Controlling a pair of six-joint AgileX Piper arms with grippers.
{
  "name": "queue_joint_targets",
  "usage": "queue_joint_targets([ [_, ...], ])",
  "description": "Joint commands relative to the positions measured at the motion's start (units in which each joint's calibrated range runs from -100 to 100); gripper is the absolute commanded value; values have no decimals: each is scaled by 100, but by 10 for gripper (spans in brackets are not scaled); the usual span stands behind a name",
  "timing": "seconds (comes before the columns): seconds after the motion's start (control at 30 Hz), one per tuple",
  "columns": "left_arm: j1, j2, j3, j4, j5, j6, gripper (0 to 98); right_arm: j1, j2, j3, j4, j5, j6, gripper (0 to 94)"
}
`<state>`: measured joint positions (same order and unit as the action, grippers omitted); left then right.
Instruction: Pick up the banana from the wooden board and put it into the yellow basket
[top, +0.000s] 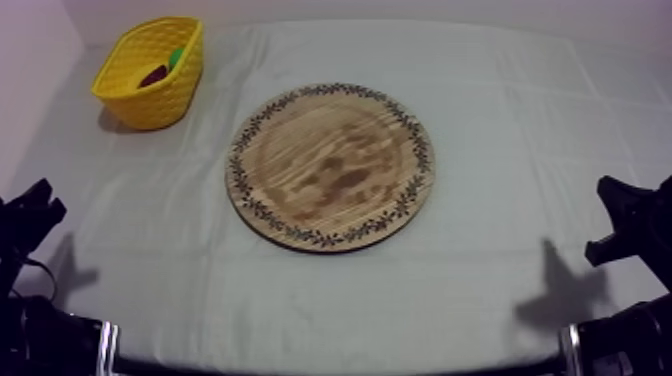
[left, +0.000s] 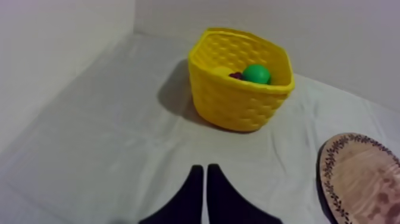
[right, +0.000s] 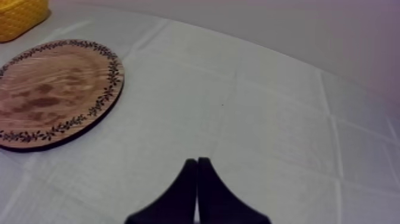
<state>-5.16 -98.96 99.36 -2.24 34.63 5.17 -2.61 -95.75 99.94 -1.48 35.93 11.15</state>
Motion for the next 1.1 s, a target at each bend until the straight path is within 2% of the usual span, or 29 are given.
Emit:
queue_joint_targets([
  [0.0, -11, -40, -12, 0, 53, -42, 0, 0, 0, -5, -1, 4, 1, 3],
  [0.47, 100, -86, -122, 14, 427, -389, 0, 0, 0, -5, -1, 4, 1, 3],
  [0.53, 123, -86, -141, 22, 481, -371, 0, 0, 0, -5, -1, 4, 1, 3],
  [0.7, 146, -86, -148, 45, 464, 11, 0, 0, 0, -5, -1, 4, 1, 3],
  [1.07, 150, -86, -149, 55, 458, -110, 0, 0, 0, -5, -1, 4, 1, 3],
])
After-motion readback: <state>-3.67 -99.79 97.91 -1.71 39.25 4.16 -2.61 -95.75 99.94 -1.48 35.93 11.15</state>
